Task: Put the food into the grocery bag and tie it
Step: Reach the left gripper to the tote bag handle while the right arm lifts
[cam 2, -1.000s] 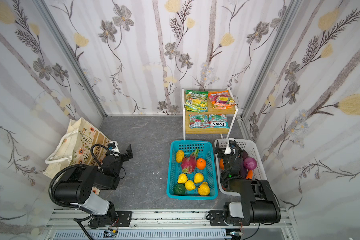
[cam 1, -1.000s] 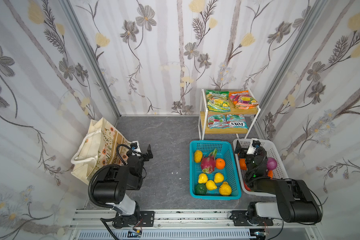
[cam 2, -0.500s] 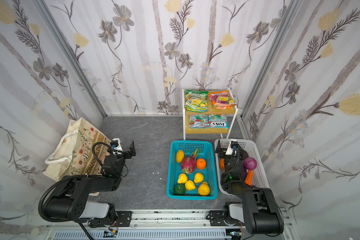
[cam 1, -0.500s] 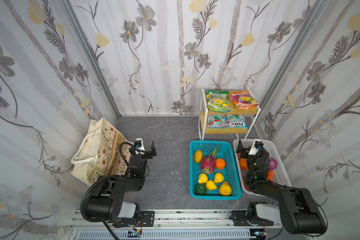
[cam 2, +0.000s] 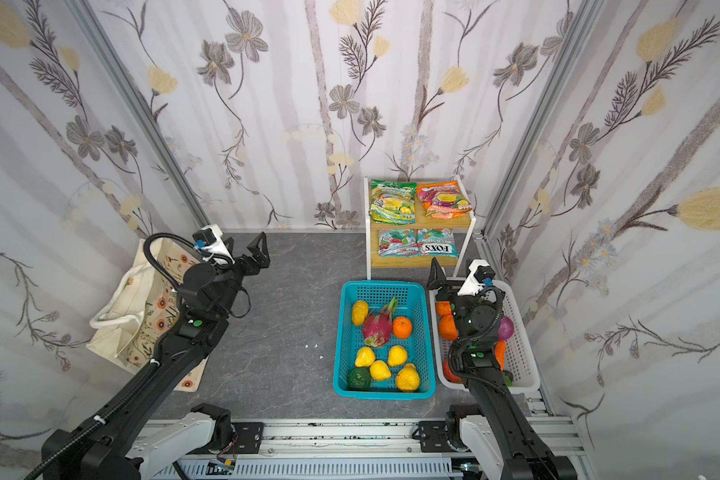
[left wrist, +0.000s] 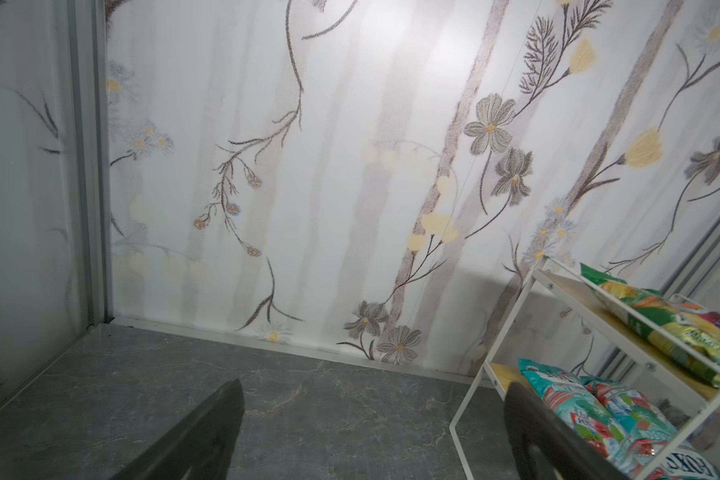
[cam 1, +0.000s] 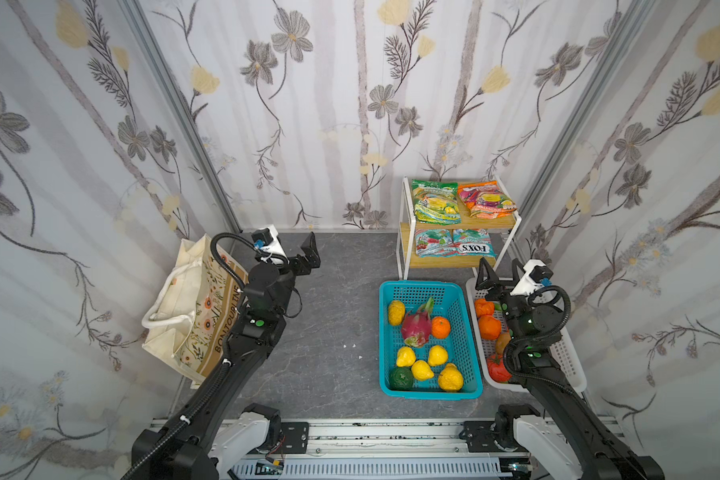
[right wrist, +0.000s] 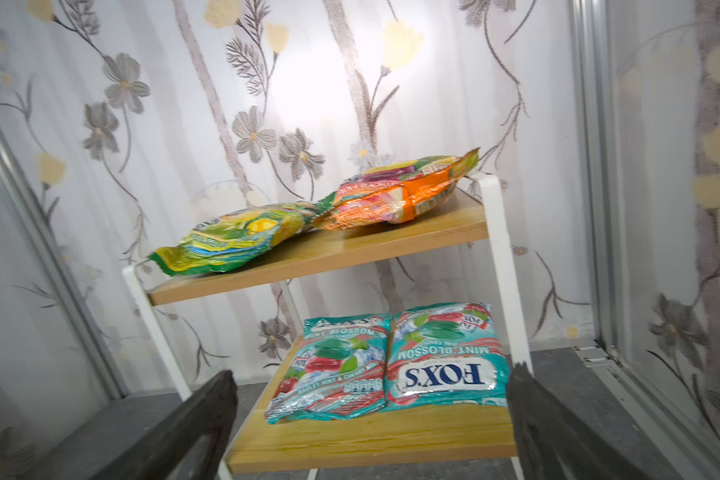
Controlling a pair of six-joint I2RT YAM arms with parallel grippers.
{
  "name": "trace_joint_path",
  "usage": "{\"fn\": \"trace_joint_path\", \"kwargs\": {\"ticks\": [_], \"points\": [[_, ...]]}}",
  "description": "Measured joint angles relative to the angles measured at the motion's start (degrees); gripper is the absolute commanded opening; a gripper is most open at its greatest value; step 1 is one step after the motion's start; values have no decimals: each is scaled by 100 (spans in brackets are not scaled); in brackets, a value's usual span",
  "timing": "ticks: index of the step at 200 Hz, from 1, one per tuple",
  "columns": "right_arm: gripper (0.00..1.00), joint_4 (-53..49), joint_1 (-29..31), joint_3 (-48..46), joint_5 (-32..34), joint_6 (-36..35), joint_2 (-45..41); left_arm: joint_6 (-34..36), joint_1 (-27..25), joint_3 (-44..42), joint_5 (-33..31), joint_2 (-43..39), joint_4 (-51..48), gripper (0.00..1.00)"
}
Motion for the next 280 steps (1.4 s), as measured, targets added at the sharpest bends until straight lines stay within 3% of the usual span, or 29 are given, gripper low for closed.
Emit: {"fn": "trace_joint_path", "kwargs": {"ticks": [26, 44, 65, 100, 159, 168, 177, 182, 193, 201, 238, 280], "points": [[100, -229, 597, 422, -522, 175, 90, -42, 70, 1567, -492, 210, -2186, 100], [100, -358, 1167, 743, -654, 166, 234, -46, 385, 1860, -748, 129, -3224, 100], [100, -621, 1740, 1147, -682, 87, 455, -35, 1182, 1969, -839, -109, -4245, 100], [100, -713, 2422, 1576, -743, -50, 1012, 358, 2118, 2081, -1377, -118, -4885, 100], [100, -901, 2667, 2079, -1233, -131, 1775, 769, 2667, 1720, -2234, 625, -4966, 99], [100, -957, 2667, 2118, -1255, -149, 1805, 778, 2732, 1585, -2234, 741, -4955, 94], [100, -988, 2667, 2153, -1303, -155, 1814, 778, 2771, 1427, -2240, 789, -4940, 78], [100, -990, 2667, 2164, -1340, -168, 1814, 778, 2789, 1373, -2247, 804, -4907, 63], [100, -973, 2667, 2168, -1357, -177, 1808, 848, 2822, 1290, -2225, 855, -4830, 17], [100, -957, 2667, 2144, -1381, -188, 1803, 855, 2822, 1248, -2168, 857, -4822, 1], [100, -938, 2667, 2046, -1491, -188, 1805, 859, 2328, 1279, -2017, 699, -4870, 0], [100, -894, 2680, 1996, -1513, -68, 1794, 380, 1182, 1626, -1545, 527, -5209, 0]]}}
